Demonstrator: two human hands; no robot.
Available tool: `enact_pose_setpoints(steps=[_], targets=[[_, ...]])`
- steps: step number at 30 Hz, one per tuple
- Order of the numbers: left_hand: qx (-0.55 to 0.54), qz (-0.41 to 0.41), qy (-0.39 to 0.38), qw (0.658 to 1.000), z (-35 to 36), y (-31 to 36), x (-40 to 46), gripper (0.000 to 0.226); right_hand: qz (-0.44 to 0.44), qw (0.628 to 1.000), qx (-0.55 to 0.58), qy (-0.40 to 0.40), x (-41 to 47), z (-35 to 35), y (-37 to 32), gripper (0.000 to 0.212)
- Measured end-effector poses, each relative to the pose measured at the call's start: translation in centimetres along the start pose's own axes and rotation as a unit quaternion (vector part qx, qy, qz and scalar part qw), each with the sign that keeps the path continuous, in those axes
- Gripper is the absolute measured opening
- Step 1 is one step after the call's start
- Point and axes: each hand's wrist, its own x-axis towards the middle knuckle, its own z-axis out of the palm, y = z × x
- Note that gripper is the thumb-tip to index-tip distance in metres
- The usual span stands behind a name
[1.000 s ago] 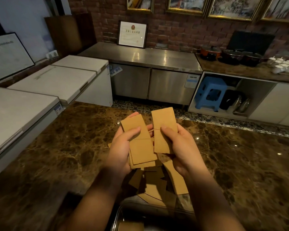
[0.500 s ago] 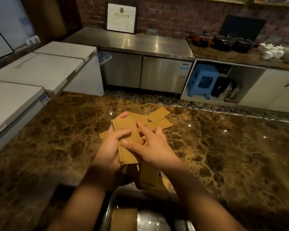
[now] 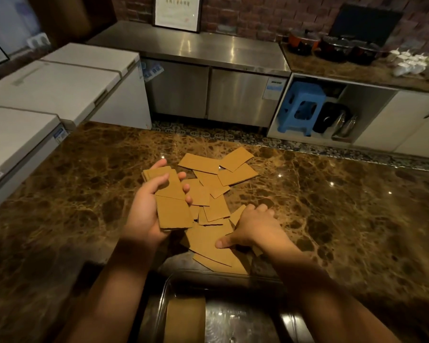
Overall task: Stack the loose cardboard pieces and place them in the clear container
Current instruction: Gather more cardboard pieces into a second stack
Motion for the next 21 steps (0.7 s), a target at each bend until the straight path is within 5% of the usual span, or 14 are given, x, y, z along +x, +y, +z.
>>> enact_pose_setpoints(steps=[4, 9, 11, 13, 16, 18, 21], targets=[[0.011, -0.005, 0.002, 1.000, 0.4, -0.5, 0.0, 0.031, -0.006, 1.000, 0.022, -0.010, 0.5, -0.2, -0.4, 0.131], [0.013, 0.001, 0.014, 1.000, -0.2, -0.1, 0.0, 0.032, -0.073, 0.992, 0.104, -0.011, 1.1, -0.8, 2.1, 0.045], [0.012, 0.005, 0.019, 1.000, -0.5, 0.0, 0.0, 0.031, -0.089, 0.986, 0.139, -0.012, 0.9, -1.7, 3.5, 0.030], [0.007, 0.011, 0.023, 1.000, -0.8, 0.2, 0.1, 0.031, -0.112, 0.975, 0.192, -0.009, 0.4, -3.3, 4.6, 0.028], [0.000, 0.011, 0.029, 1.000, -1.0, 0.3, 0.2, 0.030, -0.173, 0.947, 0.244, -0.120, -1.4, -4.6, 4.1, 0.025], [-0.006, 0.006, 0.027, 1.000, -0.8, 0.2, 0.3, 0.030, -0.218, 0.952, 0.143, -0.161, -2.6, -3.5, 2.1, 0.023], [-0.001, -0.002, 0.026, 1.000, -0.2, -0.2, 0.4, 0.029, -0.223, 0.970, -0.029, -0.093, -3.4, -0.6, -0.7, 0.054]])
